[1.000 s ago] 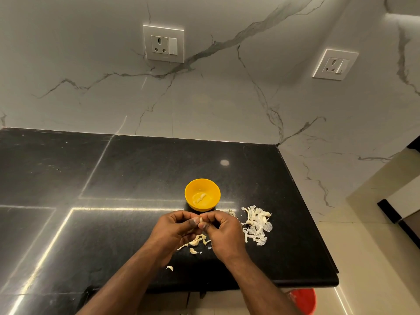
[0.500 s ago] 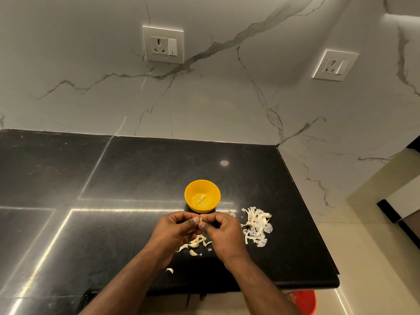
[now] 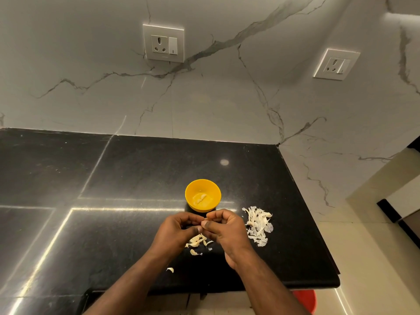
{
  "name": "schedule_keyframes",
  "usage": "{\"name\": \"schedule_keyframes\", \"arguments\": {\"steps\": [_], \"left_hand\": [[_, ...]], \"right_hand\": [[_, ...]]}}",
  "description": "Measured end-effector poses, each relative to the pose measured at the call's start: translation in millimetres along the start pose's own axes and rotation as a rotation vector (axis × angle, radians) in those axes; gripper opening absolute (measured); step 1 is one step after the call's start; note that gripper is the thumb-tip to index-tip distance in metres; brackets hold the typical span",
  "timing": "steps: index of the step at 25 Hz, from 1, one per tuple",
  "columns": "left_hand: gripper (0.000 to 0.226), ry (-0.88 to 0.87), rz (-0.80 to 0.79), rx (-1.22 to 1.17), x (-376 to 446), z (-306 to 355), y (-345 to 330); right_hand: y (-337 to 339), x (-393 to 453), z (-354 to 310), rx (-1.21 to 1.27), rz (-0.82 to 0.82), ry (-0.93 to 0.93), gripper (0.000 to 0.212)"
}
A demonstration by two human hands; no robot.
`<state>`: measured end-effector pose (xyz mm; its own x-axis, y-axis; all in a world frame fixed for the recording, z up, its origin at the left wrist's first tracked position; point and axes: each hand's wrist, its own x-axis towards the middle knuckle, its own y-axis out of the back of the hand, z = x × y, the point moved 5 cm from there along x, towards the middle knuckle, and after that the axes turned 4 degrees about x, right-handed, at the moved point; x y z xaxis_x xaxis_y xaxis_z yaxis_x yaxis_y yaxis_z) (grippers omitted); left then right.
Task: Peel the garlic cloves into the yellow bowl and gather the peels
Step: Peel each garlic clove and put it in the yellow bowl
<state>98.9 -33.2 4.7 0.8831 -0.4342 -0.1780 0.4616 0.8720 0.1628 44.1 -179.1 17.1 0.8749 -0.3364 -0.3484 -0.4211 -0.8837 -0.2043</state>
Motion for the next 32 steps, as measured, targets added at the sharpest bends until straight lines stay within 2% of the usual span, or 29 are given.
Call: {"name": "schedule_keyframes", "arguments": {"steps": [10,19,26,32], "left_hand": [[0.025,-0.038,0.067,0.092,-3,6,3],[0.023,-0.055,0.069,-0.006,1,6,1],[0.019,-0.074,0.068,-0.070,0,8,1],[0.019,-0.062,0.081,-0.029,-1,6,4]], "right_hand": [[0,-3,2,0.111,-0.021,-0.160,0.018],[1,-2,5,0.274,-0.046,-0.220,0.027],[-2,-3,-3,0.246,-0.078,-0.183,0.028],[-5,-4,-6,0.085,-0.073,-0.151,0.027]]}}
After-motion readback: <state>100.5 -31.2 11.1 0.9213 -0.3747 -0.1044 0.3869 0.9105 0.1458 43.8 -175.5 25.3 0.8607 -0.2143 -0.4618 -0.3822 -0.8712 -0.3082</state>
